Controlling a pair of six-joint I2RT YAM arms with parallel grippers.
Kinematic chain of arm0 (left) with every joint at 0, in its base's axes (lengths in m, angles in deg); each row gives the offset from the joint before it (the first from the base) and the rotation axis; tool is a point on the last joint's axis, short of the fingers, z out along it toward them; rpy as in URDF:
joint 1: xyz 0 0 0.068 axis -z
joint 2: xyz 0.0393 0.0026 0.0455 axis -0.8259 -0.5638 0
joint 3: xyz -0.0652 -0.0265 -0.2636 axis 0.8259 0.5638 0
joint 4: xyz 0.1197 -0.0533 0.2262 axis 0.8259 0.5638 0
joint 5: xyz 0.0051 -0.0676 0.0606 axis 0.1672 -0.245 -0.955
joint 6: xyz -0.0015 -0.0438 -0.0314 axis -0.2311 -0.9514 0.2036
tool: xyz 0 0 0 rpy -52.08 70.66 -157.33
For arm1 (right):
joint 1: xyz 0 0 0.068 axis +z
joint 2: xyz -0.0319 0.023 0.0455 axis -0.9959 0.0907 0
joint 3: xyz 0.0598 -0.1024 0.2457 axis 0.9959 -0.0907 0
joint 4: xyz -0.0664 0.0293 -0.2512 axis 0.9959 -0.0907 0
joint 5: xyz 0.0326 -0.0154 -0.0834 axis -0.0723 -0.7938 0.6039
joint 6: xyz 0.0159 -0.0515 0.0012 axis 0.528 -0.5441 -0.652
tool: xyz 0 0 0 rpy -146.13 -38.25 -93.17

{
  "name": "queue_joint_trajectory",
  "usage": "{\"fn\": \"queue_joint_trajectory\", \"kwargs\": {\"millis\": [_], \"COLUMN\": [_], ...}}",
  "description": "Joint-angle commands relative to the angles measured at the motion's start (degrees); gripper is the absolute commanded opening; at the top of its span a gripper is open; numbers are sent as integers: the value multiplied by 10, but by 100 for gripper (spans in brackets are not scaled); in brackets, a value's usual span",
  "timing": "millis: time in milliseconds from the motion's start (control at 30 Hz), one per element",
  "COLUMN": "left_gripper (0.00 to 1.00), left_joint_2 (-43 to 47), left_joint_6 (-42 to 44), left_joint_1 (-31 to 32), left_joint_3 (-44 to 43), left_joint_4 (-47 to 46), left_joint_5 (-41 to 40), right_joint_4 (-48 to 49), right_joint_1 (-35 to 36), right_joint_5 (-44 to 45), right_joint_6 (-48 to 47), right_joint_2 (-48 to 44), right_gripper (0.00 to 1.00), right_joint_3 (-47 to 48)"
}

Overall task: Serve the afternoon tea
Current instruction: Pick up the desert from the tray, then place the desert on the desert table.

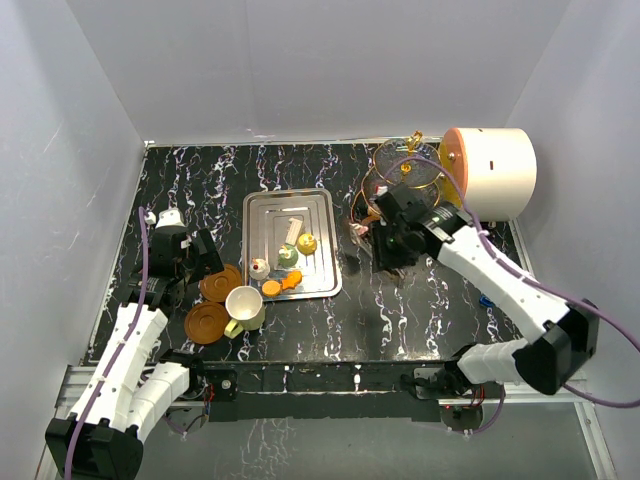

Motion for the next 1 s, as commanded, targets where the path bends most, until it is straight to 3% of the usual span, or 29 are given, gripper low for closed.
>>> {"fn": "queue_joint_trajectory", "kwargs": {"millis": [0, 400, 967], "left_gripper": [99, 99, 99], "left_joint_2": [3, 7, 10], "left_joint_6": [6, 5, 1], "left_joint_1": [1, 1, 2], "left_joint_3": [-6, -5, -7], "left_joint_4": [2, 3, 6], "left_joint_5": [5, 5, -1], "right_joint_4": [-23, -45, 8], "right_joint_1": [-45, -160, -208], "right_joint_5": [38, 17, 23], "right_joint_6": [24, -30, -65], "right_joint_2": [-61, -79, -32], "right_gripper": [28, 28, 29], "right_joint_3": [-23, -48, -47]}}
